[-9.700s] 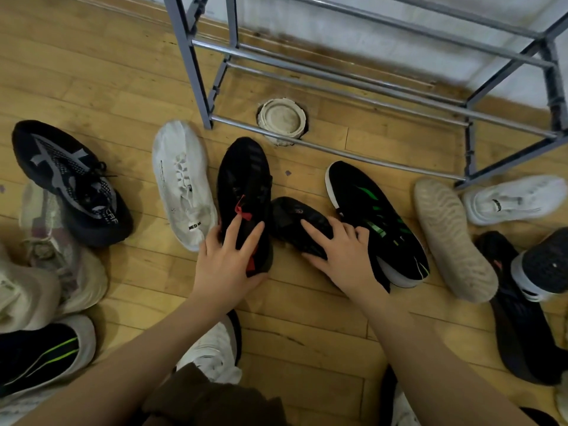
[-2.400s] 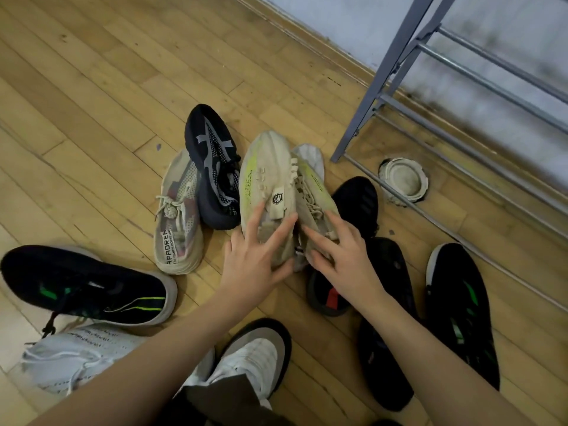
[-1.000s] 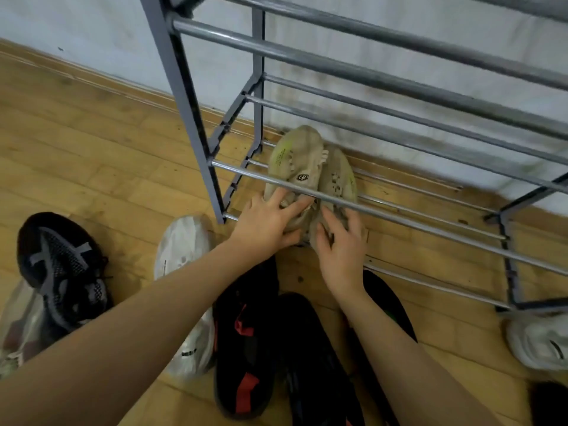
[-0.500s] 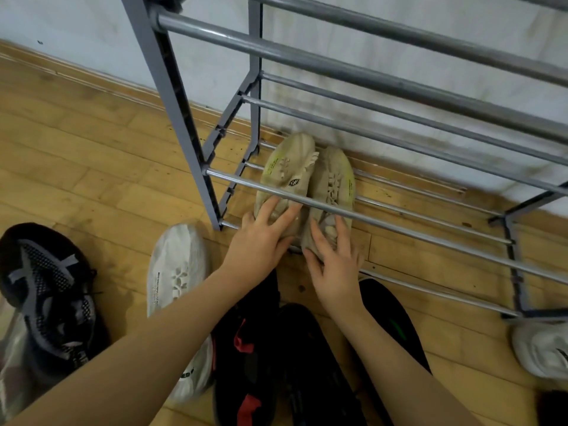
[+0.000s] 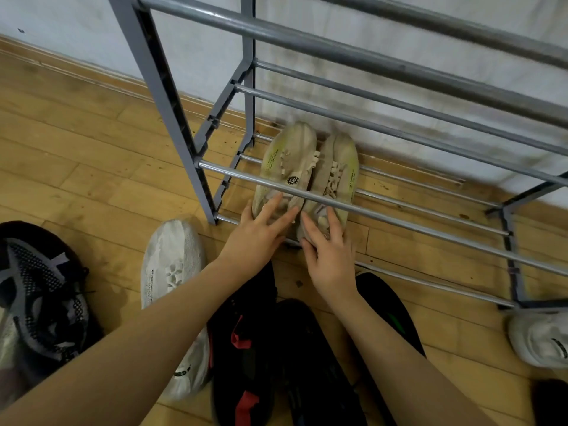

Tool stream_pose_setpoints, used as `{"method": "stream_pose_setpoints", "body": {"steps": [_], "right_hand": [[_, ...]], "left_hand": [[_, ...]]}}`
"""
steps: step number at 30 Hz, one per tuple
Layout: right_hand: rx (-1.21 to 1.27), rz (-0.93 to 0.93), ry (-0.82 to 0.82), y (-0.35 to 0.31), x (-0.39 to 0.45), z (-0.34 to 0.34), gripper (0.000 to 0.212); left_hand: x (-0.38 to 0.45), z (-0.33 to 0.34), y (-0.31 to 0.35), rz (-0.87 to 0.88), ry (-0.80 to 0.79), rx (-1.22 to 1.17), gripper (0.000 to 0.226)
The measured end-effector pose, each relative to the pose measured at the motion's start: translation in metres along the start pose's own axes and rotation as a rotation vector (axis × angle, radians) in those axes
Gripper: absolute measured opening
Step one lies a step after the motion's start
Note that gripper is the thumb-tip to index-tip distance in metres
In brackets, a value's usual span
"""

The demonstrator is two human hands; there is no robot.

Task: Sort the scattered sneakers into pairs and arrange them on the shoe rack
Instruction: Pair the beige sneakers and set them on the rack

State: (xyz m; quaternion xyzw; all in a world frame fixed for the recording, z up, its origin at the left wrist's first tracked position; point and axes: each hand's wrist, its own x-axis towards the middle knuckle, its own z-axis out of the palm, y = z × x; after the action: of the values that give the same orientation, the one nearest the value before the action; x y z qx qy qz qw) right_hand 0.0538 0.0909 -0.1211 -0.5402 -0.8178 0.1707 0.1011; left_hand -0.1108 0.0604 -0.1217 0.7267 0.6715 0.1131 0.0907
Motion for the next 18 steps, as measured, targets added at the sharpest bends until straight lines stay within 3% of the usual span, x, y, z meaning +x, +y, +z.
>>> {"method": "stream_pose_setpoints", "body": {"steps": [5, 8, 12, 18], "right_hand": [[-0.04, 0.036, -0.065, -0.003, -0.002, -0.007, 0.049], [-0.08, 0.054, -0.012, -0.01, -0.009, -0.013, 0.047], [-0.025, -0.03, 0.06, -0.032, -0.028, -0.019, 0.049], [0.057, -0.149, -0.026, -0.078, -0.058, -0.026, 0.046]], "left_hand": [[-0.011, -0.014, 0.005, -0.08, 0.027, 0.027, 0.056], [-0.026, -0.024, 0.004, -0.129, 0.074, 0.045, 0.056], [-0.054, -0.041, 0.005, -0.226, 0.125, 0.018, 0.051], [-0.12, -0.069, 0.004, -0.355, 0.184, -0.019, 0.049]]}}
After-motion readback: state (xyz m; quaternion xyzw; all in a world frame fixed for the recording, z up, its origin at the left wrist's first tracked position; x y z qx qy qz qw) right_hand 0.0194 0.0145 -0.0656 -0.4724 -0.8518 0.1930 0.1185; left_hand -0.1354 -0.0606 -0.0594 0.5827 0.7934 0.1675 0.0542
